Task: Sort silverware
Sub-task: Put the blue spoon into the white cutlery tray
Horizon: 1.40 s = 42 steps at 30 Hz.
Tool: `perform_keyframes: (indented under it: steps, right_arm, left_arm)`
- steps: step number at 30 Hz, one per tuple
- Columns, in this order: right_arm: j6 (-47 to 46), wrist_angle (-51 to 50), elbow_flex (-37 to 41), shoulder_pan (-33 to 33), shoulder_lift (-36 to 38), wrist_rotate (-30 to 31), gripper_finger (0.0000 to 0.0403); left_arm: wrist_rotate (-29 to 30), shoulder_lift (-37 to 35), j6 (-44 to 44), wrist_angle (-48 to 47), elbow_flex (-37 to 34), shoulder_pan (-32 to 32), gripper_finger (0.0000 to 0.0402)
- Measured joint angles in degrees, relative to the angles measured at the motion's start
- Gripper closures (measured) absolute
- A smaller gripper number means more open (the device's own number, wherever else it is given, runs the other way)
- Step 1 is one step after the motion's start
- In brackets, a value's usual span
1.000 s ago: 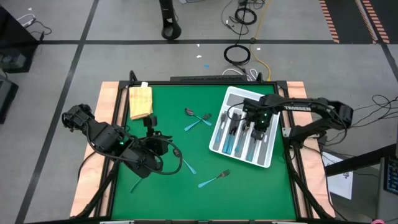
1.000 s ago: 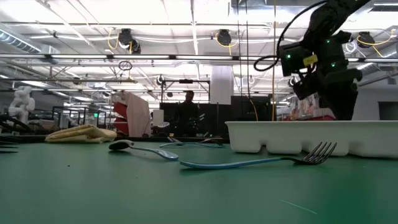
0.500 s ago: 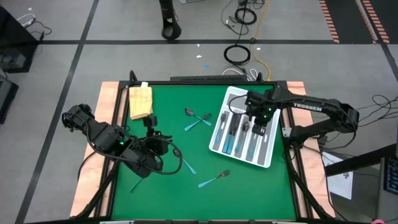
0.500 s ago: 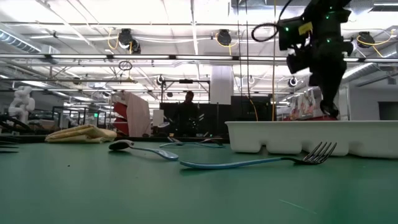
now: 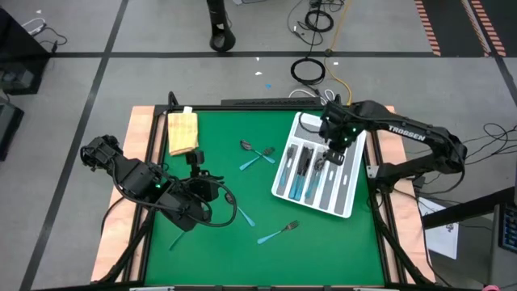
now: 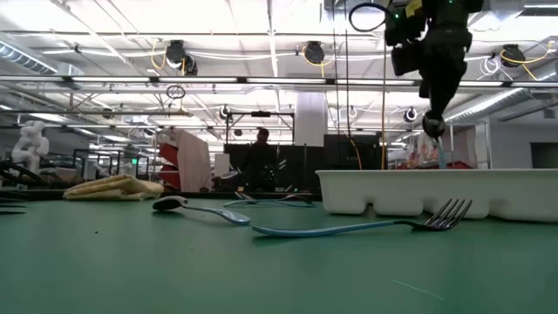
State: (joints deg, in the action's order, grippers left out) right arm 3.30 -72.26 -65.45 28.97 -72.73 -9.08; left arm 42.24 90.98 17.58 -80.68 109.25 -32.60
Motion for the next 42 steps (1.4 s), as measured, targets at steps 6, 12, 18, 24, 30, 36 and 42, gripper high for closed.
perform_keyframes:
  steps: [6,12,18,24,30,36,42]
  right_arm:
    - [0.4,0.1,-0.7,2.0,0.0,-1.5,0.0402]
    - [-0.1,4.1,2.6,3.3,0.0,-4.7,0.0402]
    - [-0.4,8.1,8.9,4.2,0.0,-6.3,0.0402]
    - [-1.8,16.6,15.4,4.5,0.0,-7.8,0.0403]
    - [-3.9,24.2,18.9,4.5,0.0,-6.0,0.0403]
    - [-3.1,24.7,19.6,4.7,-2.0,-2.9,0.0403]
    - [-2.7,25.5,19.6,5.1,-4.1,0.0,0.0384]
  left_arm:
    - [0.0,0.0,0.0,0.0,0.0,0.0,0.035]
    - [0.0,0.0,0.0,0.0,0.0,0.0,0.035]
    - [0.0,0.0,0.0,0.0,0.0,0.0,0.035]
    - [0.0,0.0,0.0,0.0,0.0,0.0,0.035]
    - [0.0,0.0,0.1,0.1,0.0,0.0,0.035]
    - [0.0,0.0,0.1,0.6,0.0,0.0,0.035]
    - [0.0,0.0,0.3,0.6,0.0,0.0,0.035]
